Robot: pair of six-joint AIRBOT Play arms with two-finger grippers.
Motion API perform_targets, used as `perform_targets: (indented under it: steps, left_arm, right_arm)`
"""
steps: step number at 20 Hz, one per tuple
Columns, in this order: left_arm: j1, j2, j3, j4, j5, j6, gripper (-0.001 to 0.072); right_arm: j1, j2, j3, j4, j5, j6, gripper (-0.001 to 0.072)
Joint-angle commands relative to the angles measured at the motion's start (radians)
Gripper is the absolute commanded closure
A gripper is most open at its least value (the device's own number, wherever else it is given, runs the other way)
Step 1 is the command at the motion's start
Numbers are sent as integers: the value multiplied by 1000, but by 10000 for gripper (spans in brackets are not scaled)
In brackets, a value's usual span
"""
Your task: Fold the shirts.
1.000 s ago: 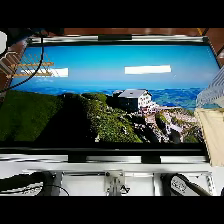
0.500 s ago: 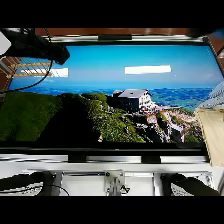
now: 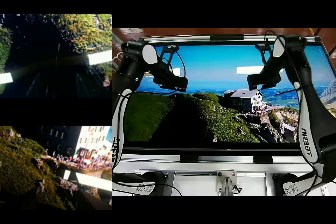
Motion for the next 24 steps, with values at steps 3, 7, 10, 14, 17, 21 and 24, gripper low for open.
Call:
perform_targets:
  steps: [3, 7, 10, 14, 17, 21, 24]
  left_arm:
    - [-6, -11, -20, -4, 75, -30, 167]
    - [-5, -12, -20, -3, 89, -30, 167]
    - [-5, -12, -20, -3, 92, -30, 167]
    - [-5, -12, -20, -3, 99, -11, 167]
    - [-5, -12, -20, -3, 106, -11, 167]
    - [-6, -12, -20, -4, 101, -11, 167]
    - [-3, -12, -20, -3, 87, -11, 167]
  right_arm:
    - [0, -35, 0, 31, 46, 0, 107]
    - [0, -35, 0, 31, 45, 0, 107]
    - [0, -35, 0, 31, 45, 0, 107]
    - [0, -35, 0, 31, 45, 0, 108]
    - [0, -35, 0, 31, 45, 0, 107]
    - [0, -35, 0, 31, 45, 0, 107]
    - [0, -35, 0, 31, 45, 0, 108]
